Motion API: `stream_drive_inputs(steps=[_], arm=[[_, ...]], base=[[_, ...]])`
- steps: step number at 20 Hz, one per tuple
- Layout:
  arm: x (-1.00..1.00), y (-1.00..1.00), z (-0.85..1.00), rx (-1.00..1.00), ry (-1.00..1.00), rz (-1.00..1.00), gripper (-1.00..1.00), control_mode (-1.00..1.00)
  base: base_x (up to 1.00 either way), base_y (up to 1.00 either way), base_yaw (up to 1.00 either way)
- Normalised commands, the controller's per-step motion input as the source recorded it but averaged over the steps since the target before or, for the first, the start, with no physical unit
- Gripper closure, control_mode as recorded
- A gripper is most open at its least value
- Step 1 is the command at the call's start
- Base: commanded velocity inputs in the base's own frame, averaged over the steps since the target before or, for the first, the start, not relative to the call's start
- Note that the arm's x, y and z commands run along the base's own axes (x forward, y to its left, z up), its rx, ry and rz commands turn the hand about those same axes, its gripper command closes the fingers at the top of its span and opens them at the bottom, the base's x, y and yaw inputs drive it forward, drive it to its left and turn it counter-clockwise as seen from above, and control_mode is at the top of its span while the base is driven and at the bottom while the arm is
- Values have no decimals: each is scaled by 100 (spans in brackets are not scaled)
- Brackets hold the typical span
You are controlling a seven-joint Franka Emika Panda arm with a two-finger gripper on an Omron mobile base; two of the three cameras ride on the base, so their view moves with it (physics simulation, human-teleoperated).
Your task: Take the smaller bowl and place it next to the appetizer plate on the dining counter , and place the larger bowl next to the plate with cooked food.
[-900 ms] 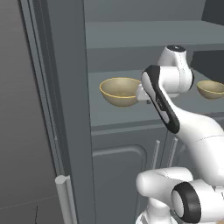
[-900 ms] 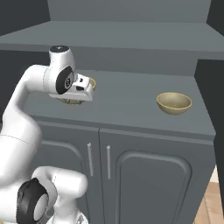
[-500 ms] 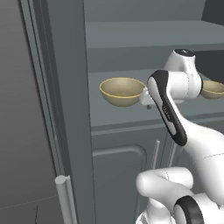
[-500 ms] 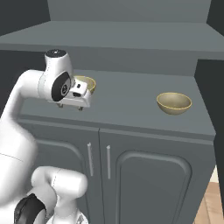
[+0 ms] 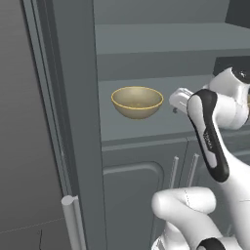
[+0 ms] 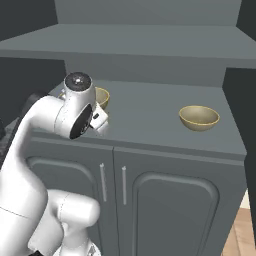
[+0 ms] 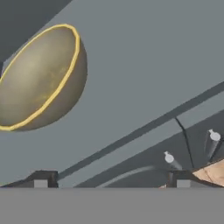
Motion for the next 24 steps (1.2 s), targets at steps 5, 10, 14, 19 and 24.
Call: stream_drive_inputs(steps=[5,10,14,19,24], arm=[[0,-18,15,62,-22,-12,-100,-100],[24,8,0,51,-22,-11,-100,-100],[47,10,0,16,0,-17,-100,-100],[67,26,2,0,22,-8,-100,-100],[61,1,-9,0,9,-1,-100,-100]], base=[[0,0,0],[0,0,0],[0,0,0],[0,0,0],[0,0,0]])
